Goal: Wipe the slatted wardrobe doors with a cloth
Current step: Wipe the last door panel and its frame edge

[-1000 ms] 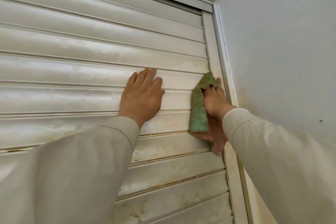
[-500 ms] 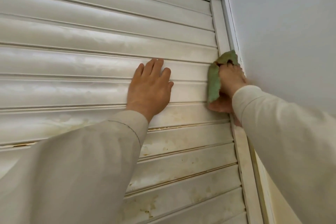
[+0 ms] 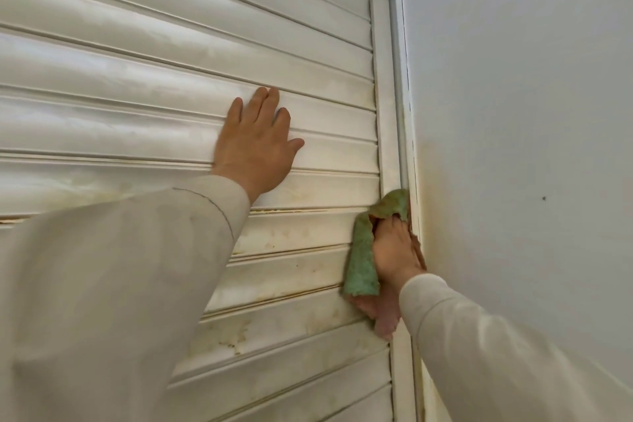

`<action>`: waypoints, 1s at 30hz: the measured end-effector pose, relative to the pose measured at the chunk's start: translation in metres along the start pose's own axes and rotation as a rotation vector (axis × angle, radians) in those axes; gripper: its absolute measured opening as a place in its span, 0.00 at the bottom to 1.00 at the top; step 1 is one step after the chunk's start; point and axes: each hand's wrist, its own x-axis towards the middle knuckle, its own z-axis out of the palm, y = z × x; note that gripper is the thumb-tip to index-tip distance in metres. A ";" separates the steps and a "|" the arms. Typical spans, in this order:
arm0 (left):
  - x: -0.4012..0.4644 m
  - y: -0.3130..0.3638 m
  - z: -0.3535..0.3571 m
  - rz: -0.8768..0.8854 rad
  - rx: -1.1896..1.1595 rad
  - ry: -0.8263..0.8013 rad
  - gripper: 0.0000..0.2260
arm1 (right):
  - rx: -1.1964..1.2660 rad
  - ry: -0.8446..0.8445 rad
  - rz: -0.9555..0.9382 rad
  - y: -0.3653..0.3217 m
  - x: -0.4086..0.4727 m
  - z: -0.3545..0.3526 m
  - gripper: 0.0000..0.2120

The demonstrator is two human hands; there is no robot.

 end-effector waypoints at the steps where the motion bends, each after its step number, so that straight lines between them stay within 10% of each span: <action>1: -0.002 0.002 -0.001 -0.004 -0.002 0.001 0.28 | -0.014 -0.019 0.007 0.007 -0.009 0.005 0.24; 30: -0.016 0.010 0.003 0.024 0.091 -0.073 0.33 | 0.027 -0.023 -0.033 -0.004 0.040 -0.012 0.29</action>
